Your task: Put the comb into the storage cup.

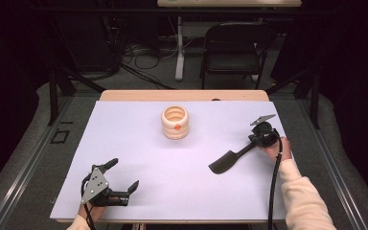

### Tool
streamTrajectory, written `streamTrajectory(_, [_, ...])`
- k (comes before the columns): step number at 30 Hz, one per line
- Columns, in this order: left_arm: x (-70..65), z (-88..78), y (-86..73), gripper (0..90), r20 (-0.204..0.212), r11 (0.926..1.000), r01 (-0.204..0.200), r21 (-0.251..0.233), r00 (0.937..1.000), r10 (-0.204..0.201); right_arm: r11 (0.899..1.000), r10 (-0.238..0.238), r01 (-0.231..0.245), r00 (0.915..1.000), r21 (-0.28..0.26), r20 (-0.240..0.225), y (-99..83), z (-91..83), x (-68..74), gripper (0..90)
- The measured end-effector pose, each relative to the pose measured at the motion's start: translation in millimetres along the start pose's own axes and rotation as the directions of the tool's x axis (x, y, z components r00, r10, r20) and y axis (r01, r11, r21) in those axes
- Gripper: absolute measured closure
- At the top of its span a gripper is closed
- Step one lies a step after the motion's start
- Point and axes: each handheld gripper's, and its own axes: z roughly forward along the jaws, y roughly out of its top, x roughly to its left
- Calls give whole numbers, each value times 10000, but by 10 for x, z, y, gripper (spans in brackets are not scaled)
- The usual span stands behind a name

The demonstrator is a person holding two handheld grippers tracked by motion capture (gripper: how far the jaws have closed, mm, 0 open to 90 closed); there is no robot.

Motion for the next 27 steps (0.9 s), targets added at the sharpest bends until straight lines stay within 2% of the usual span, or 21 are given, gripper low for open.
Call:
streamTrajectory(14, [-6, -6, 5, 0, -3, 10000, -35, -29, 10000, 35, 9990, -79, 82, 9999, 430, -75, -28, -48, 54, 900])
streamTrajectory(20, [-2, -5, 3, 0, -15, 10000, -1, -32, 10000, 0, 9989, -185, 188, 9998, 420, -89, -28, -61, 79, 900])
streamTrajectory(27, [-3, -5, 3, 0, -3, 10000, -11, -38, 10000, 11, 9982, -55, 58, 10000, 599, -58, -46, -79, 72, 900])
